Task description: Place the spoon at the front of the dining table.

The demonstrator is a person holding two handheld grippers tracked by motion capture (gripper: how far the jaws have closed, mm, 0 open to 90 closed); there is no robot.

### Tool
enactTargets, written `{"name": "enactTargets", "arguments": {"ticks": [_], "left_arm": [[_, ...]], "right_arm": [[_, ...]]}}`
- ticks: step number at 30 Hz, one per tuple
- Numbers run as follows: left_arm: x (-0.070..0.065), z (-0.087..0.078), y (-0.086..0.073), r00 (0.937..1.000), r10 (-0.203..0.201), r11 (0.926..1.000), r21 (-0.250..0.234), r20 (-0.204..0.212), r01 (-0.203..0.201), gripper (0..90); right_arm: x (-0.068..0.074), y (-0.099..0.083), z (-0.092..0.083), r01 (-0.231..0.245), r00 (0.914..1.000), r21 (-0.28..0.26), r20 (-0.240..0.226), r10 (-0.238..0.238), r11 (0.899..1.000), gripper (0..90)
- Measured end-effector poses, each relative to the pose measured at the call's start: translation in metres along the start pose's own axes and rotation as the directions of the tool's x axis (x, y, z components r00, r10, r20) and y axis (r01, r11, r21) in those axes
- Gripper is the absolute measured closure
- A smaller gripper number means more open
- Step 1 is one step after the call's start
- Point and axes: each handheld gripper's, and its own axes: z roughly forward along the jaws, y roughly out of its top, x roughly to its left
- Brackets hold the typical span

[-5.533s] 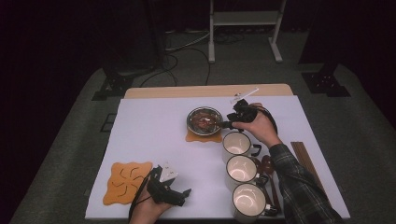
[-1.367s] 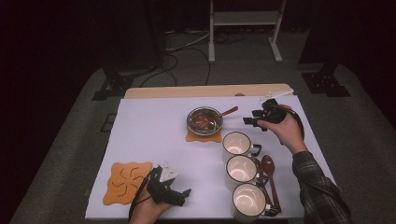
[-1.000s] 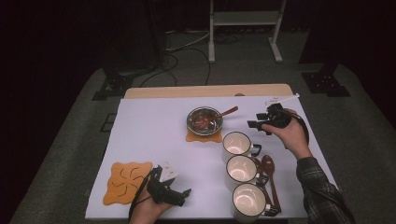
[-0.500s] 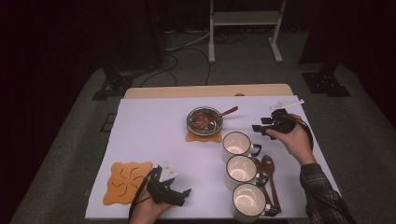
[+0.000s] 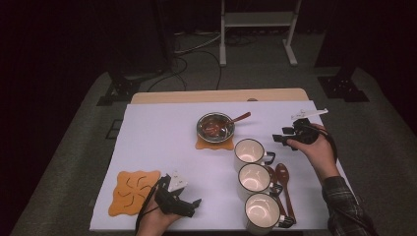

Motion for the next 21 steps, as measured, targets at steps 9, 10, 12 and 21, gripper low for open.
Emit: {"name": "enactTargets", "arguments": {"ticks": [9,10,12,21], "left_arm": [[0.0,0.0,0.0,1.0,0.0,1.0,0.001,0.0,0.0,0.6],[0.0,0.0,0.0,1.0,0.0,1.0,0.001,0.0,0.0,0.6],[0.0,0.0,0.0,1.0,0.0,1.0,0.001,0.0,0.0,0.7],[0.0,0.0,0.0,1.0,0.0,1.0,0.001,0.0,0.0,0.6]], "right_arm": [[-0.004,-0.009,-0.005,-0.013,0.9998,0.013,0.015,0.013,1.0,41.5],[-0.004,-0.01,-0.006,-0.011,0.9998,0.013,0.016,0.011,1.0,41.5],[-0.005,-0.012,-0.007,-0.017,0.9997,0.015,0.018,0.017,1.0,41.4],[-0.008,-0.017,-0.011,-0.024,0.9993,0.019,0.03,0.024,1.0,41.4]]}}
